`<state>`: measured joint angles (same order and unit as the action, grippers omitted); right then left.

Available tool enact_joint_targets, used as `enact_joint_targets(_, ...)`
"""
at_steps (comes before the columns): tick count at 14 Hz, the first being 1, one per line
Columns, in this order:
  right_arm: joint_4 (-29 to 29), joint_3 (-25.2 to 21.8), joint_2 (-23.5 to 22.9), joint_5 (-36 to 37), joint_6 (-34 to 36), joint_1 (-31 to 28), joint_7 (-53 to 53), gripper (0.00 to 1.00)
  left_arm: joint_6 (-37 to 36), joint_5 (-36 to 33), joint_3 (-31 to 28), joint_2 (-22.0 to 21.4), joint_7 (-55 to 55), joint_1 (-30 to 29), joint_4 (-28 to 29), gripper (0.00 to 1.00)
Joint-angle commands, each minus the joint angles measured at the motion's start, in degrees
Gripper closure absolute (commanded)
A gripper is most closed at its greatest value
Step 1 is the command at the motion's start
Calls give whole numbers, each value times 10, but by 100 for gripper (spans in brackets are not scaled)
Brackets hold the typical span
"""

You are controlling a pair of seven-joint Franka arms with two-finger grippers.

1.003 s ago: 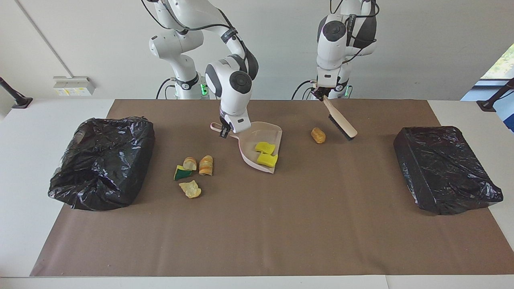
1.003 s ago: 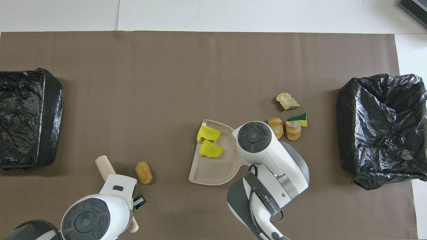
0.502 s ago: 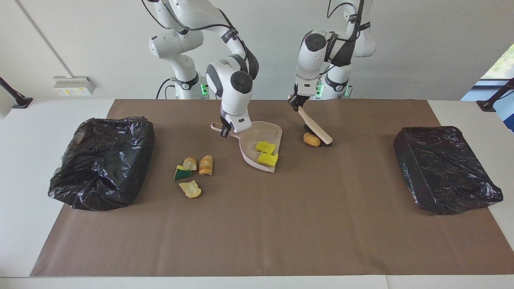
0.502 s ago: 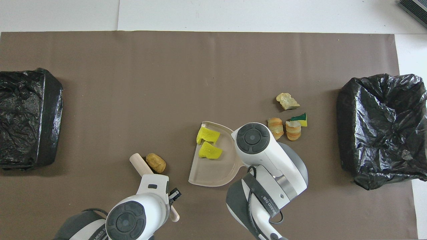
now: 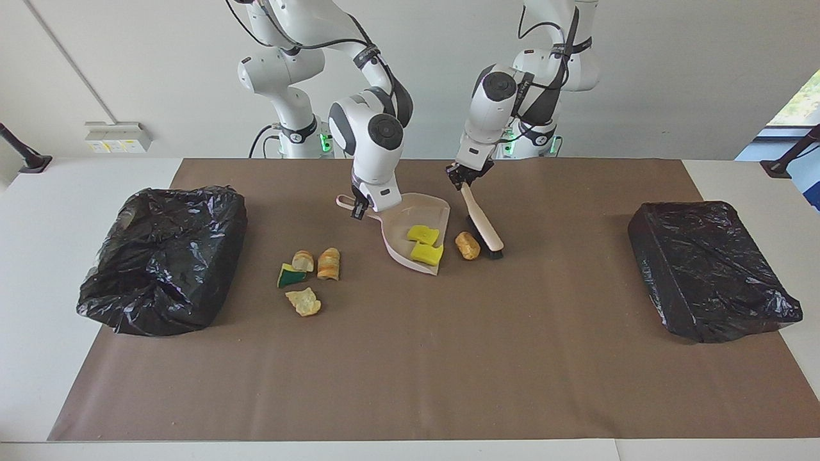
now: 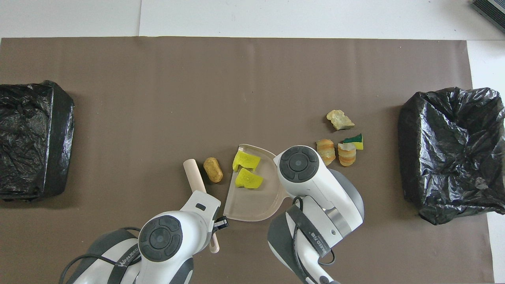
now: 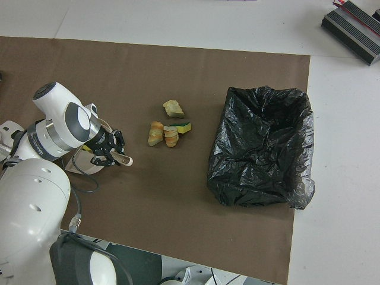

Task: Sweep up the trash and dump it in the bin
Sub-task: 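Sweep the tan scraps into the dustpan with the left gripper's brush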

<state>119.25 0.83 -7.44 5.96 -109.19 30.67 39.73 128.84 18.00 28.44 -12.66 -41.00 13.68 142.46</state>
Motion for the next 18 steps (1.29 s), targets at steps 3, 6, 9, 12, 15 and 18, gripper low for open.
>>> enact_joint_targets(3,13,2,14,-3,-9,-3,9,100,11,12,-4,9,190,21,-13,100)
enact_joint_targets(6,13,2,14,-3,-8,-3,7,100,8,18,-2,11,263,47,-22,100)
enact_joint_targets(9,13,2,14,-3,-8,-3,5,100,-1,56,-4,39,264,63,-68,100)
enact_joint_targets(12,13,2,14,-3,-8,-3,5,100,-28,50,-7,40,262,56,-76,100)
enact_joint_targets(15,13,2,14,-3,-8,-3,5,100,-53,-2,-10,35,261,22,-78,100)
enact_joint_targets(18,13,2,14,-3,-8,-3,5,100,-61,-45,-11,33,258,-4,-79,100)
